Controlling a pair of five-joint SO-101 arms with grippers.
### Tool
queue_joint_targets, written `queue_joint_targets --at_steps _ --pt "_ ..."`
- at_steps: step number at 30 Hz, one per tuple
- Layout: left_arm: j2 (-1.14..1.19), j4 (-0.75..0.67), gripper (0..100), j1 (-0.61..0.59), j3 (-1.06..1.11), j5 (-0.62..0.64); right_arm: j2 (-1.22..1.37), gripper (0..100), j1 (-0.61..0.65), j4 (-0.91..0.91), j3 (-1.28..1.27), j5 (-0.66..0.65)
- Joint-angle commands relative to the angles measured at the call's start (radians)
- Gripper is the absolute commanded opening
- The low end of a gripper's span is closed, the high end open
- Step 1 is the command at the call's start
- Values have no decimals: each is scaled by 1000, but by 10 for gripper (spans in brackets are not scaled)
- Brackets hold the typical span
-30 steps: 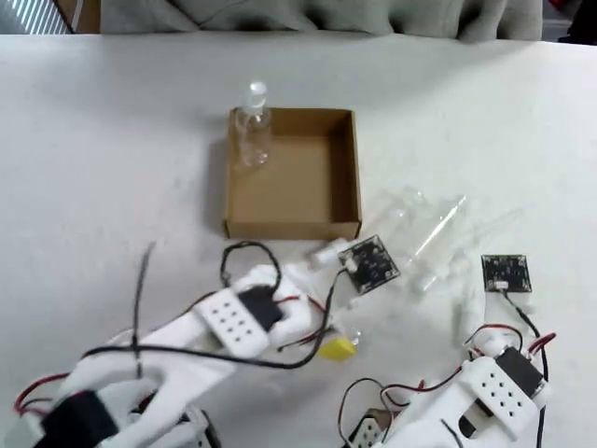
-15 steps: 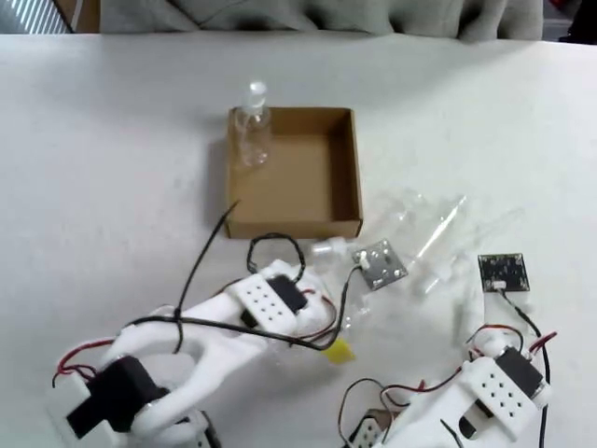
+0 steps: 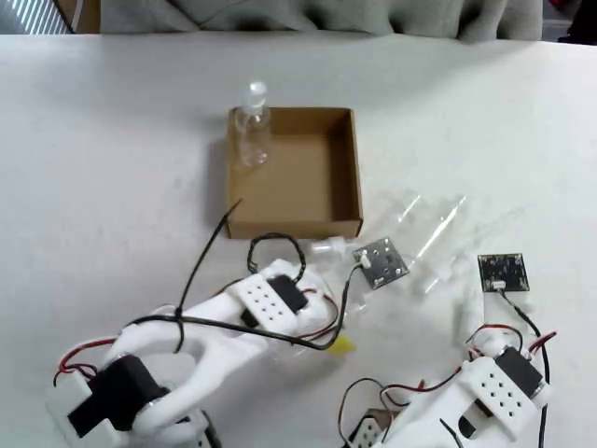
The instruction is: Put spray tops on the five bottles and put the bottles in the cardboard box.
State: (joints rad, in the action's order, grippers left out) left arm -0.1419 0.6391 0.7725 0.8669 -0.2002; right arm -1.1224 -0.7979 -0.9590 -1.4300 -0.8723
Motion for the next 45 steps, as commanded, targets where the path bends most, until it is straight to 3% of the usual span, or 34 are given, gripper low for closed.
queue_joint_targets --at_steps 1,15,22,24,38,45 --pt "-1 -15 340 -5 -75 9 -10 50 1 10 6 -11" --pt "140 20 325 -4 -178 15 -10 48 2 10 6 -11" --pt "147 -3 7 4 -175 6 -10 48 2 12 6 -11" --pt "147 0 49 12 -167 6 -10 48 2 12 6 -11" --pt "140 -3 26 18 -157 5 -10 48 2 10 6 -11" --pt "137 17 251 10 -153 15 -10 49 2 10 6 -12"
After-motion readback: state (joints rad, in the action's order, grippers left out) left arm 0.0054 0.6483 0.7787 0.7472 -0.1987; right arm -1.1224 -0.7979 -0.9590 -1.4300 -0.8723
